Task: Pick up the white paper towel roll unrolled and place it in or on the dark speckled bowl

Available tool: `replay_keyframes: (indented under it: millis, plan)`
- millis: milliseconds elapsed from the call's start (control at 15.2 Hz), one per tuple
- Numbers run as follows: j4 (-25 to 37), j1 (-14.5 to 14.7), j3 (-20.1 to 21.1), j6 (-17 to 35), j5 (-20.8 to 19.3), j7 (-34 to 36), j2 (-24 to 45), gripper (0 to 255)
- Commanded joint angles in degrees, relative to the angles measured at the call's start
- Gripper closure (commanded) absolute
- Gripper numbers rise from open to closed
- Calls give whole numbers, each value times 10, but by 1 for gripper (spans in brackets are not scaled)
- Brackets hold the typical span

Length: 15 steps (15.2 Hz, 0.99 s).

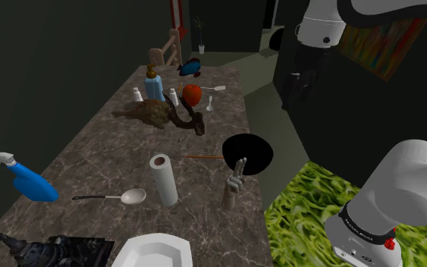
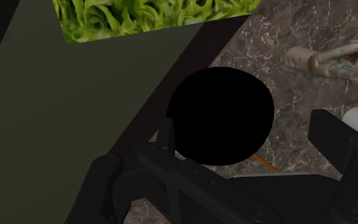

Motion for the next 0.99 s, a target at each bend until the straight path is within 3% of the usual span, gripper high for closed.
replay_keyframes:
  millis: [0, 528, 924]
  plan:
    - [0, 0, 0, 0, 0, 0, 0, 0]
    - [25, 26, 99, 95, 34, 87, 100, 0]
    - [74, 33, 172, 158, 30, 158, 198, 0]
